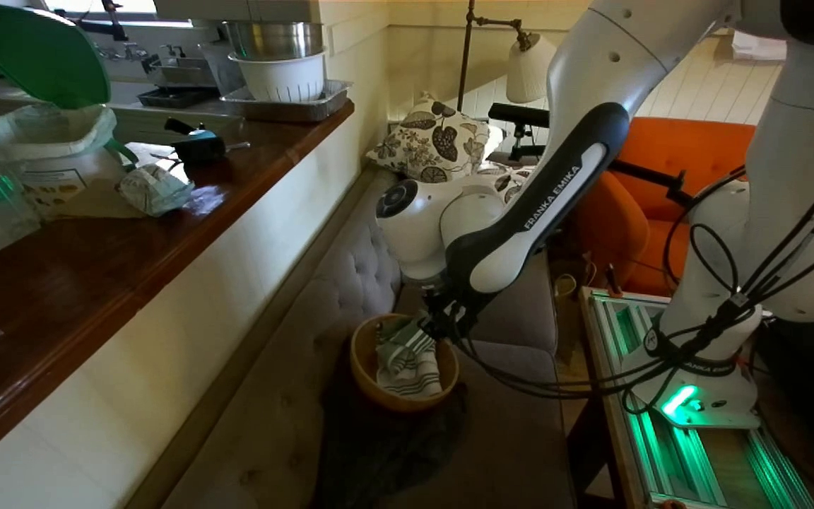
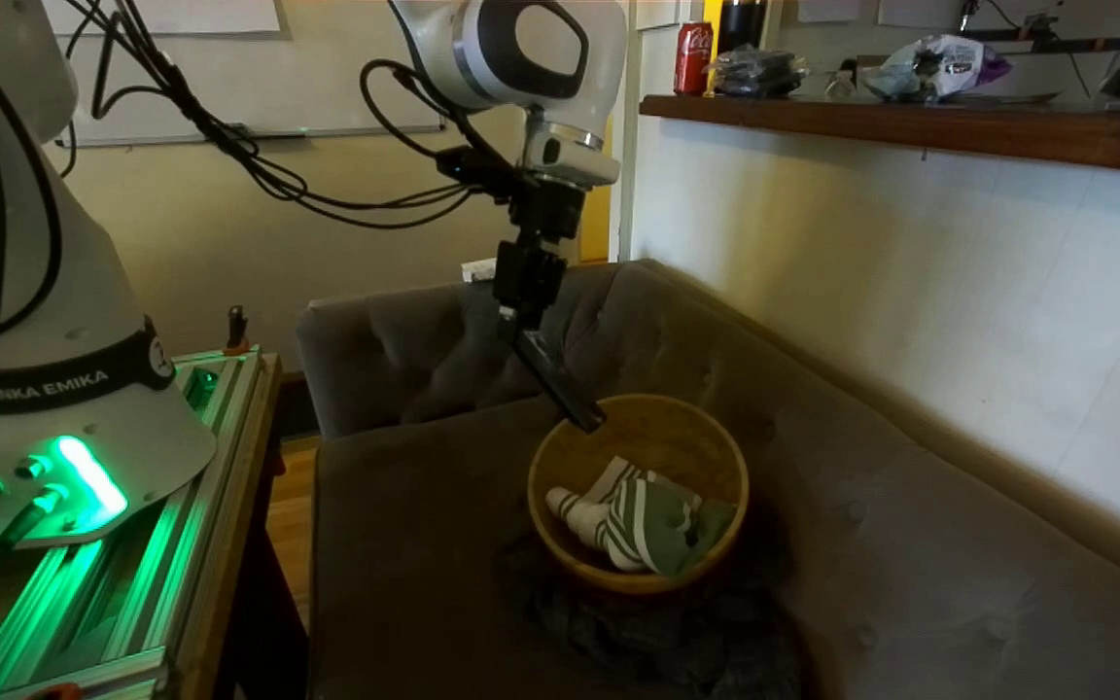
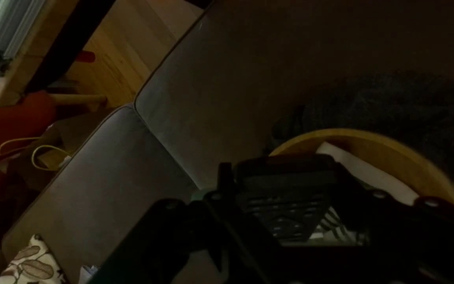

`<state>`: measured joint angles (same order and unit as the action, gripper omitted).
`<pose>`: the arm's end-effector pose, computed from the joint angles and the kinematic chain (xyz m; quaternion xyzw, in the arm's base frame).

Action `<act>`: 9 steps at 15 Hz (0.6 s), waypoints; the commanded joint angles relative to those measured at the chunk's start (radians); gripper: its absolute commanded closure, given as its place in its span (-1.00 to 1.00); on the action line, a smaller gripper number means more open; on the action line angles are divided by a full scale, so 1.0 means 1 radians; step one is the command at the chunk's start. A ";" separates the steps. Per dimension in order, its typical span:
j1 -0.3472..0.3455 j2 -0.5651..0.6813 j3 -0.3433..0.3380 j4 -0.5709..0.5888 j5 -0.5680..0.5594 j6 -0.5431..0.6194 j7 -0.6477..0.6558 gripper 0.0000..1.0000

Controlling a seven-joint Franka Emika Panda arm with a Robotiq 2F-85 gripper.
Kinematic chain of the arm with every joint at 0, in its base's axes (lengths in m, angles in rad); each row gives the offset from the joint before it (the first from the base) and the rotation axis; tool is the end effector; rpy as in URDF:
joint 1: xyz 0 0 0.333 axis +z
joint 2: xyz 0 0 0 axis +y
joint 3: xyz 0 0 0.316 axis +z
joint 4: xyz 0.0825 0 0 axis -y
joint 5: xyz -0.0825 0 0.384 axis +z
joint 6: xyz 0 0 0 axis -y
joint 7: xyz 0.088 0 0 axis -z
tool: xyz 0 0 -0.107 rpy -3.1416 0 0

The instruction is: Put the black remote control in the wooden bowl.

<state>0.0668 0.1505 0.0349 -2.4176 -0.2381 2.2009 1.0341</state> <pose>0.4496 0.0381 0.2243 0.9112 -0.3616 -0.1101 0.1640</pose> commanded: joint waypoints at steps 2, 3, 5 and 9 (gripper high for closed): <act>0.048 0.160 -0.018 0.077 -0.016 0.036 0.127 0.28; 0.057 0.195 -0.022 0.097 -0.011 0.043 0.144 0.28; 0.062 0.260 -0.035 0.148 0.023 0.048 0.155 0.28; 0.074 0.228 -0.044 0.099 0.011 0.051 0.125 0.28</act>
<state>0.1188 0.3781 0.0121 -2.3194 -0.2375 2.2511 1.1669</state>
